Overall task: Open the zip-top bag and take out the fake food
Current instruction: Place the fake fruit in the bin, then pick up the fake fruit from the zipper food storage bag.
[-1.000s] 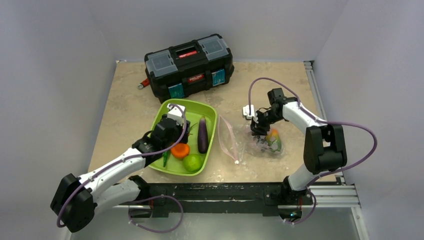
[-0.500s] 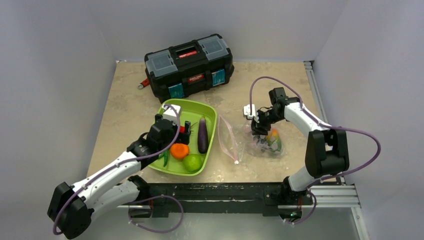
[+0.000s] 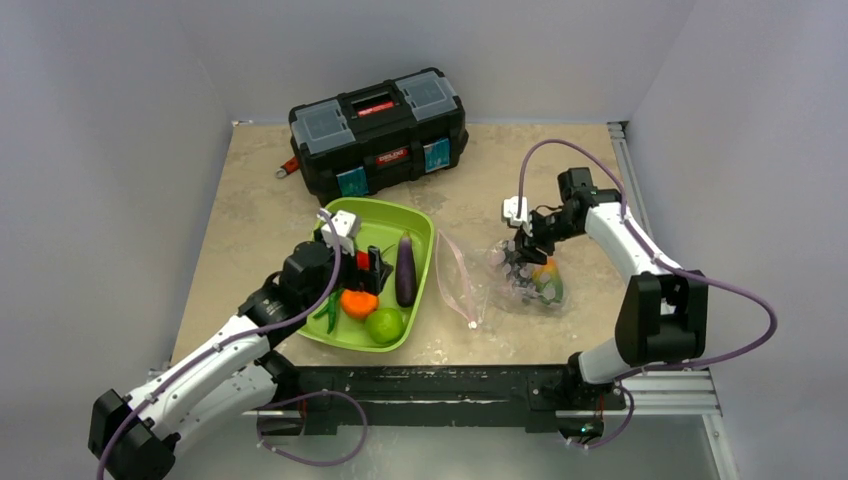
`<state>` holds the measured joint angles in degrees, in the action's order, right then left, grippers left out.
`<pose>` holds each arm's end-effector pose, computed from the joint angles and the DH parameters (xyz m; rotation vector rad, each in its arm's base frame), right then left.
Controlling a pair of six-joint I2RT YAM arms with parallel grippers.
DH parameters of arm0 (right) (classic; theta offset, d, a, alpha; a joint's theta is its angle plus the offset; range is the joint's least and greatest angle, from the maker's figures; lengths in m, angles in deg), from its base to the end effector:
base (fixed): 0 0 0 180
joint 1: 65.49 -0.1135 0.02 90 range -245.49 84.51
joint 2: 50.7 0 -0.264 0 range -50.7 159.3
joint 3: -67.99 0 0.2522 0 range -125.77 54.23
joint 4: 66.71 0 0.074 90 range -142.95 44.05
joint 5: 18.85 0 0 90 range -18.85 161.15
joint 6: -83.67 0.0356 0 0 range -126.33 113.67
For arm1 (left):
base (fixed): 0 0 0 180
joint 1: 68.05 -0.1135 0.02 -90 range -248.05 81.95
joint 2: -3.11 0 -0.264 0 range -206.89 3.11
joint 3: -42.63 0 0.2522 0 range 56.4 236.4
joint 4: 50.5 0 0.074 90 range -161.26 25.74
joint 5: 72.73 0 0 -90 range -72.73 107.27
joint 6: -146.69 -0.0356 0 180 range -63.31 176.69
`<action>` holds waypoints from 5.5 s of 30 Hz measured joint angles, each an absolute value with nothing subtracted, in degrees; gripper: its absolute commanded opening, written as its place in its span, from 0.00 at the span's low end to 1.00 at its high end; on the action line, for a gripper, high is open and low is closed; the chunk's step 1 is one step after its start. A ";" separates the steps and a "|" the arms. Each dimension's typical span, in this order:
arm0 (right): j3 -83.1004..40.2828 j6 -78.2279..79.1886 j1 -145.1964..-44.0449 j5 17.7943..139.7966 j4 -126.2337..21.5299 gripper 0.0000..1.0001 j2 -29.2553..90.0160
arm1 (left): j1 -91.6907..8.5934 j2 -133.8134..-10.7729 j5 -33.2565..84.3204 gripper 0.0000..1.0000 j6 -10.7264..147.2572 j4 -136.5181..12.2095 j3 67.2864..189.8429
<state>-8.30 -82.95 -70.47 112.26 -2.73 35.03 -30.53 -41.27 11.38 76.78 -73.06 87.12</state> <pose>0.2748 0.0474 0.2388 -1.6980 1.7628 0.5347 0.1487 -0.1096 0.2568 0.2352 1.9887 -0.5547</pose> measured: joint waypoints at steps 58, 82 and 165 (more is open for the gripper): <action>-5.70 -89.10 -63.23 107.45 -2.10 0.58 39.60 | -10.90 -55.80 21.00 0.67 70.95 -63.55 89.96; -4.82 -90.39 -71.93 104.50 -10.47 0.16 45.83 | -10.86 -76.70 16.47 0.32 69.70 -56.16 99.68; -0.65 -96.68 -73.79 116.54 5.73 0.28 29.15 | -10.93 -88.72 23.69 0.50 65.68 -32.51 93.59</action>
